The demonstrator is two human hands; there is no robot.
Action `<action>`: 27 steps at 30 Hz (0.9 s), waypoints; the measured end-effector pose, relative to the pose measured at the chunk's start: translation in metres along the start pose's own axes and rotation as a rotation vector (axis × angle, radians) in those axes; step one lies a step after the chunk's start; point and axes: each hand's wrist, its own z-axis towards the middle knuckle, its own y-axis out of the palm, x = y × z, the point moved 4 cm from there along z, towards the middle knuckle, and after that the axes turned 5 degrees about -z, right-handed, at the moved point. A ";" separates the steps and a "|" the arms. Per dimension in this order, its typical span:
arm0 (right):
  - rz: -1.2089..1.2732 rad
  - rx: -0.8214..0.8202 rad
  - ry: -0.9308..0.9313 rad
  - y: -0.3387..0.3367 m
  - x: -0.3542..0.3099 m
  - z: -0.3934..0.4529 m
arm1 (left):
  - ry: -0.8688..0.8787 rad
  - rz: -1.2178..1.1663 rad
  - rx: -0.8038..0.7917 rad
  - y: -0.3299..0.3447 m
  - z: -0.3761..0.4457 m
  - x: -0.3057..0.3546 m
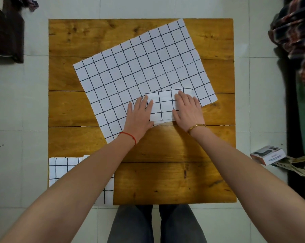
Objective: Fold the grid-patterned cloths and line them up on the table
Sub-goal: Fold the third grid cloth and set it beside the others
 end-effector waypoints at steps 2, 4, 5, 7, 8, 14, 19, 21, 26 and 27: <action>0.006 0.008 0.003 -0.001 -0.001 0.001 | 0.022 0.013 0.038 0.000 -0.001 0.000; 0.011 0.017 0.004 -0.004 -0.003 0.001 | 0.039 0.005 0.061 0.002 -0.002 0.000; 0.011 0.026 0.004 -0.005 -0.005 0.002 | 0.044 -0.007 0.063 0.003 -0.002 0.000; 0.002 0.066 0.001 -0.009 -0.008 0.003 | 0.055 -0.033 0.073 0.003 -0.003 -0.001; -0.006 0.091 -0.007 -0.011 -0.011 0.004 | 0.059 -0.051 0.077 0.003 -0.003 -0.001; -0.065 0.010 -0.222 -0.012 -0.046 0.019 | 0.041 -0.103 0.110 -0.002 0.003 -0.004; -0.097 -0.097 -0.238 -0.002 -0.055 0.025 | -0.005 -0.050 0.041 0.002 0.011 -0.008; -0.118 -0.119 -0.248 0.001 -0.051 0.024 | -0.001 -0.038 0.035 0.005 0.011 -0.008; -0.150 -0.134 -0.244 0.007 -0.039 0.018 | -0.015 -0.028 0.017 0.008 0.009 -0.010; -0.148 -0.134 -0.236 0.008 -0.035 0.016 | -0.020 -0.040 0.012 0.008 0.009 -0.010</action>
